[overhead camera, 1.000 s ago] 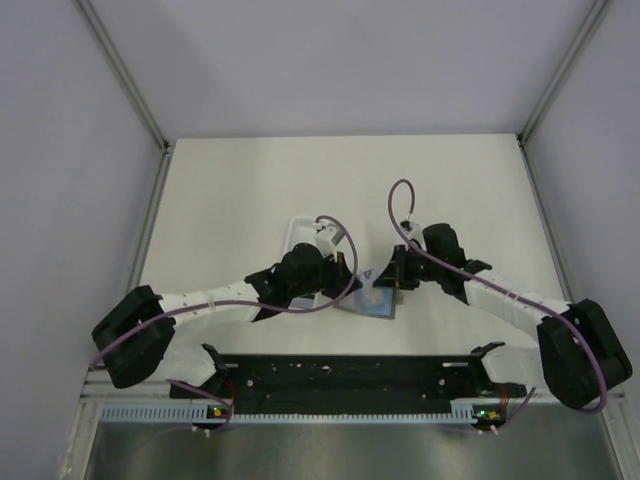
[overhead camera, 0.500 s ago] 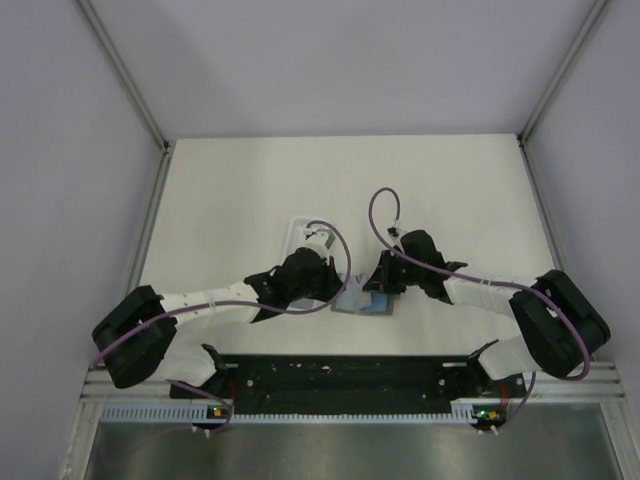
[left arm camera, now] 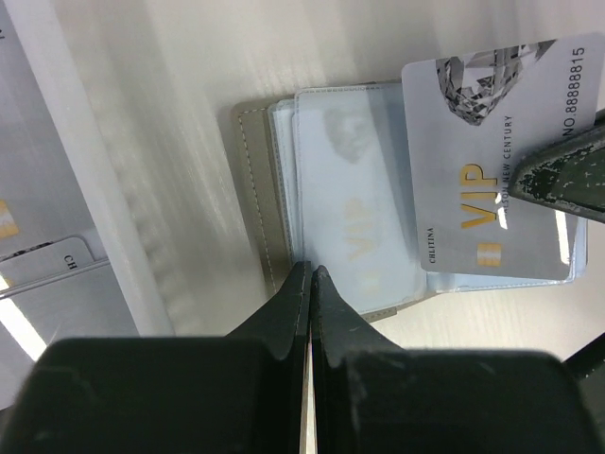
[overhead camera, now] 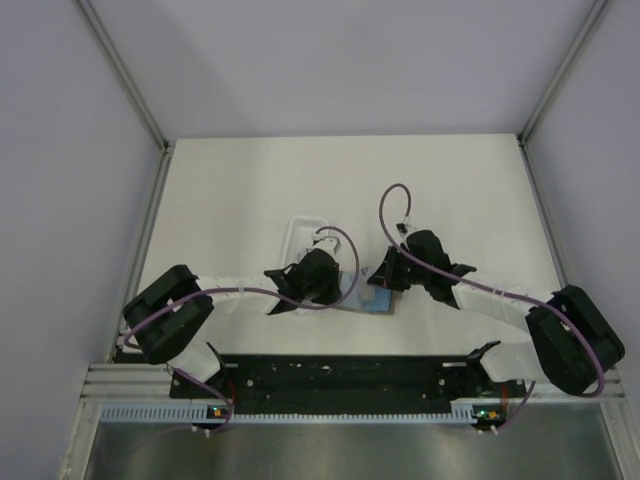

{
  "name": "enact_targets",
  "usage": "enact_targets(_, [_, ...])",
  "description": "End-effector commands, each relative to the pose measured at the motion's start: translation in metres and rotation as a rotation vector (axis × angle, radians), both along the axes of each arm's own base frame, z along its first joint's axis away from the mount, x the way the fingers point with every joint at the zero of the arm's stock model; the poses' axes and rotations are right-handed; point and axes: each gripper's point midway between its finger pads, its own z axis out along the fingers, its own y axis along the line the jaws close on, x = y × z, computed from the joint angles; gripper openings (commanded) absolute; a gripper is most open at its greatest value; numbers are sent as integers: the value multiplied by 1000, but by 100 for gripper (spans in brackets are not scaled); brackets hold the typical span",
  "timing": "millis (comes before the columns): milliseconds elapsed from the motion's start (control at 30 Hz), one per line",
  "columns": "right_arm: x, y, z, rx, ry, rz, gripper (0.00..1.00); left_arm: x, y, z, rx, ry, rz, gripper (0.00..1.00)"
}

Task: Put the credit cards into the card holder
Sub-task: Insert the credit card into the card holder.

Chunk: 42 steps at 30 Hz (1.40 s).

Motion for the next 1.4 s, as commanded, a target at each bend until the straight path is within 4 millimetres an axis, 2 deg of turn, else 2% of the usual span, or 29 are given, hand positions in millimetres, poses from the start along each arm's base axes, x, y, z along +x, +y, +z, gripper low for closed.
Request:
enact_targets(0, [-2, -6, 6, -23, -24, -28, 0, 10, -6, 6, -12, -16, 21, 0])
enact_targets(433, [-13, -21, -9, -42, 49, -112, 0, 4, -2, 1, -16, -4, 23, 0])
enact_targets(700, [-20, -31, -26, -112, 99, -124, 0, 23, 1, 22, -36, -65, 55, 0])
enact_targets(833, [-22, -33, -31, -139, 112, -109, 0, 31, 6, 19, -25, -58, 67, 0])
enact_targets(1067, [-25, -37, -32, -192, 111, -48, 0, 21, 8, 4, -25, -17, 54, 0])
enact_targets(1367, [-23, -33, -29, -196, 104, 48, 0, 4, -2, -4, -65, 25, 11, 0])
